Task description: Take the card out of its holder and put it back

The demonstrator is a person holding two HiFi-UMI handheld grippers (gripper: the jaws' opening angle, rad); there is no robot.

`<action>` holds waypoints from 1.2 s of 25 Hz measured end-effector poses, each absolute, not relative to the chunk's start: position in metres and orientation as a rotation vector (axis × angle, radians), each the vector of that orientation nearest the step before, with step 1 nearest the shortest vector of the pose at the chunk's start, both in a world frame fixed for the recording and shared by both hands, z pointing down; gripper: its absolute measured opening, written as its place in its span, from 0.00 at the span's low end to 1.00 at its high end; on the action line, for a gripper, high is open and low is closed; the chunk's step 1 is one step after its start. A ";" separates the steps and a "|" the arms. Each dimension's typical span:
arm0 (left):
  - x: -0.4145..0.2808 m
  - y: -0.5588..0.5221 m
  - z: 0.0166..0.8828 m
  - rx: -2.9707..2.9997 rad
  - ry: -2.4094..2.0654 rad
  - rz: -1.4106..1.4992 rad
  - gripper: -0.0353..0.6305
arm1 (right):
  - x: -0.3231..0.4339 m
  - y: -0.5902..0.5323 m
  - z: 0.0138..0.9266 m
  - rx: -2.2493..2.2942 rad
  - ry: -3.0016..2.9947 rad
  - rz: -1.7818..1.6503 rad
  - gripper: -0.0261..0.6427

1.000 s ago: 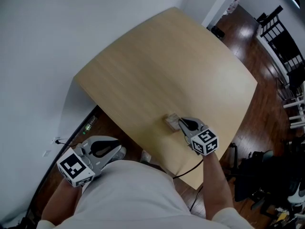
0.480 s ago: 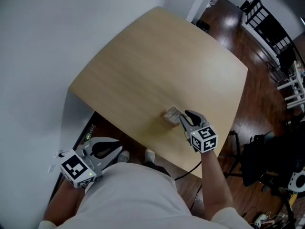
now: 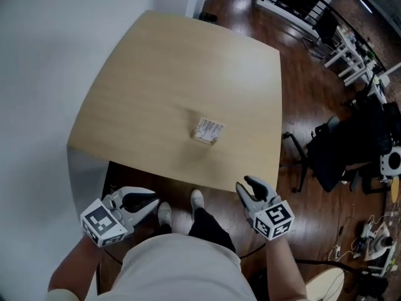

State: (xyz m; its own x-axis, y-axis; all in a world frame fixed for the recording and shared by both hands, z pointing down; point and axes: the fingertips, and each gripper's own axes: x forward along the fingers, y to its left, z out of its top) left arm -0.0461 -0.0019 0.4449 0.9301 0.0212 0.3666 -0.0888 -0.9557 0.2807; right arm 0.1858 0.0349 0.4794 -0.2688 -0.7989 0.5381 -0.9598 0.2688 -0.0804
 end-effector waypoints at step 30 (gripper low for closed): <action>-0.062 0.340 0.418 2.838 0.192 0.590 0.10 | 0.106 0.432 0.455 1.828 -2.083 0.517 0.23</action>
State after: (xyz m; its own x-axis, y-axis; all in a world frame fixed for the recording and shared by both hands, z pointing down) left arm -0.0624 0.3402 0.4183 0.9100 0.1749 0.3760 0.0798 -0.9636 0.2551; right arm 0.1060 0.4316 0.4549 -0.1294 -0.8753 0.4660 -0.9916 0.1154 -0.0587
